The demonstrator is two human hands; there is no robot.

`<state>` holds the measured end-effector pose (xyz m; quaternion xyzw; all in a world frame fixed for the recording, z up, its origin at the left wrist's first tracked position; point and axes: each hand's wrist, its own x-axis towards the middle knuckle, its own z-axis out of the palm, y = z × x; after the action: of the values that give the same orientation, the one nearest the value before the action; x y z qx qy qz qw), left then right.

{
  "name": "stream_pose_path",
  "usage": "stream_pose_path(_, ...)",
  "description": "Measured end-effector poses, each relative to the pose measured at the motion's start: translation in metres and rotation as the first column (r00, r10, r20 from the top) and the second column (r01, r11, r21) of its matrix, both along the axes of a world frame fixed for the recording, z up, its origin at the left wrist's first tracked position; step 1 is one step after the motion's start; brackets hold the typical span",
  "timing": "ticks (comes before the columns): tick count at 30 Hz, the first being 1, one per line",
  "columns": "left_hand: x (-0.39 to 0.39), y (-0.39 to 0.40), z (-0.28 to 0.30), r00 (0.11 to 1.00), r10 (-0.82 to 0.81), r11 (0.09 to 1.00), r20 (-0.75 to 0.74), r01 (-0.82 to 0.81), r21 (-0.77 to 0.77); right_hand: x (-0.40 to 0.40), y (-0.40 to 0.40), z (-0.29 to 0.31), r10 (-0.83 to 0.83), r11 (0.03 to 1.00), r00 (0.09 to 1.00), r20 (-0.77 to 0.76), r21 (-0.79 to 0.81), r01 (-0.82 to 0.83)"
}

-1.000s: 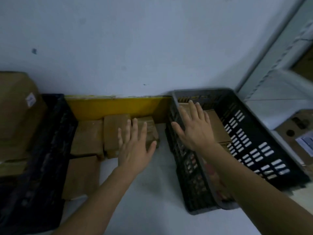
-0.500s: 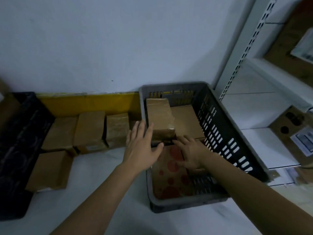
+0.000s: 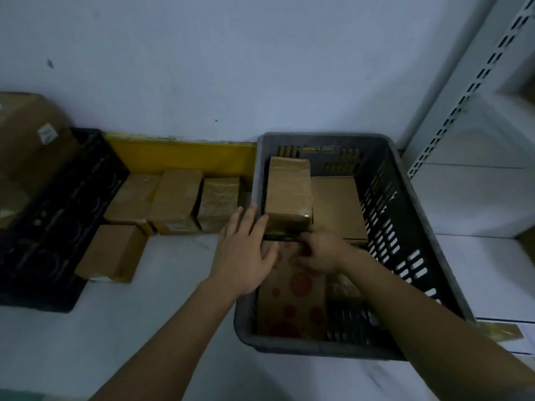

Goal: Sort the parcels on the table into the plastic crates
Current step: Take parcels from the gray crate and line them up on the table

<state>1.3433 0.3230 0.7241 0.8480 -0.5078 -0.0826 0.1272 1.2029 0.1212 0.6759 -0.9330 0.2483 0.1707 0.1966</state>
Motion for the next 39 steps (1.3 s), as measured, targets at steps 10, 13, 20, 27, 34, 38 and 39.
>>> stream_pose_path(10,-0.001,0.001,0.003,0.998,-0.009,0.999,-0.068,0.007,-0.036,-0.023,0.006,0.030,-0.037,0.971,0.999,0.037,0.239,0.027)
stream_pose_path(13,0.000,0.000,0.002,0.996,-0.018,0.998,-0.082,0.013,-0.063,-0.031,0.009,0.028,-0.059,0.980,0.995,0.080,0.194,0.043)
stream_pose_path(20,0.004,-0.004,0.005,0.987,-0.049,0.989,-0.152,0.027,-0.144,-0.044,-0.006,0.087,-0.134,0.991,0.945,0.299,0.059,0.122)
stream_pose_path(27,-0.006,-0.025,0.067,0.531,-0.223,0.943,-0.817,-0.095,-0.319,-0.048,-0.030,0.191,-0.173,0.985,0.853,0.492,0.076,0.155)
stream_pose_path(34,0.031,-0.032,0.100,0.321,-0.248,0.828,-0.914,-0.419,-0.372,-0.021,-0.051,0.191,-0.517,0.853,0.388,0.763,0.420,0.312)
stream_pose_path(38,0.074,-0.017,0.116,0.145,-0.255,0.775,-0.956,-0.560,-0.292,-0.004,-0.051,0.137,-0.567,0.794,0.501,0.654,0.271,0.544)
stream_pose_path(39,0.083,-0.011,0.117,0.138,-0.243,0.762,-0.960,-0.585,-0.277,0.004,-0.047,0.118,-0.531,0.821,0.599,0.599,0.190,0.538)
